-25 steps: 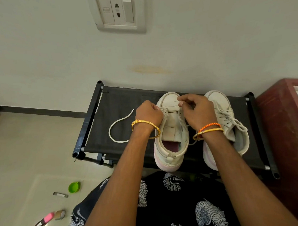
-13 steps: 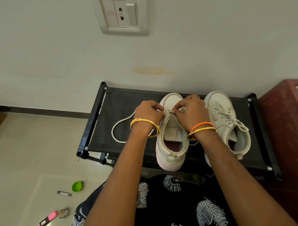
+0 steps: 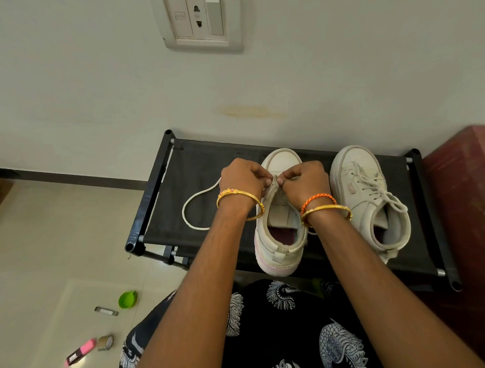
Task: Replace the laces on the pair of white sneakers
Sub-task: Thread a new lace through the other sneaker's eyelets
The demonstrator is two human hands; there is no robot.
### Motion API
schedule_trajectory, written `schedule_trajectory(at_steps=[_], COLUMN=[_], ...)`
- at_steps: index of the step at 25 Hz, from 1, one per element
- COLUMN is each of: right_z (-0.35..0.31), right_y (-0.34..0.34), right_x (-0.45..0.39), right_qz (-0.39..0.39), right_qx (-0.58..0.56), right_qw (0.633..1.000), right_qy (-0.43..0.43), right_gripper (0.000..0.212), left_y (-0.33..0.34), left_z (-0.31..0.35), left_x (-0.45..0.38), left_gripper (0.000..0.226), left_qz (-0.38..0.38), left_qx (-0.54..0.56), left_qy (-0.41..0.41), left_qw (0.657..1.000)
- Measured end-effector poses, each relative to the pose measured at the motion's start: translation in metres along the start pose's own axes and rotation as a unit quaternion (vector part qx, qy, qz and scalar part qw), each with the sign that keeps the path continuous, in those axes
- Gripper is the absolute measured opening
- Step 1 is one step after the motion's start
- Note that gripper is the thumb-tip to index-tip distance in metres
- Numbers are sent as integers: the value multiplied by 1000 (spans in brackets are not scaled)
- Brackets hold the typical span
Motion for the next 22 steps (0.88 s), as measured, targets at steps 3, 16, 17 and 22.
schedule_trajectory(at_steps=[3, 16, 17, 22], right_z=[1, 3, 3, -2], right_y=[-1, -2, -2, -7], right_x=[-1, 5, 5, 7], right_qz=[-19, -38, -39, -54], right_qx=[-15, -102, -103, -78], right_qw=[1000, 993, 993, 995], right_qy=[8, 34, 34, 15], right_gripper=[11, 8, 10, 12], left_y=[1, 2, 2, 2], left_z=[-1, -8, -9, -9], left_x=[-1, -5, -5, -6], left_gripper=[10, 14, 13, 9], left_qz=[7, -20, -23, -53], left_qx=[-5, 68, 72, 38], left_qy=[5, -42, -45, -37], left_qw=[1000, 997, 996, 997])
Point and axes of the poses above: each hand's wrist, its own x-axis away from the middle knuckle, its own y-axis out of the palm, z = x × y, the point moved 3 cm from there along -x, towards the middle knuckle, and after that the axes turned 3 degrees about -z, right-handed, at the moved point
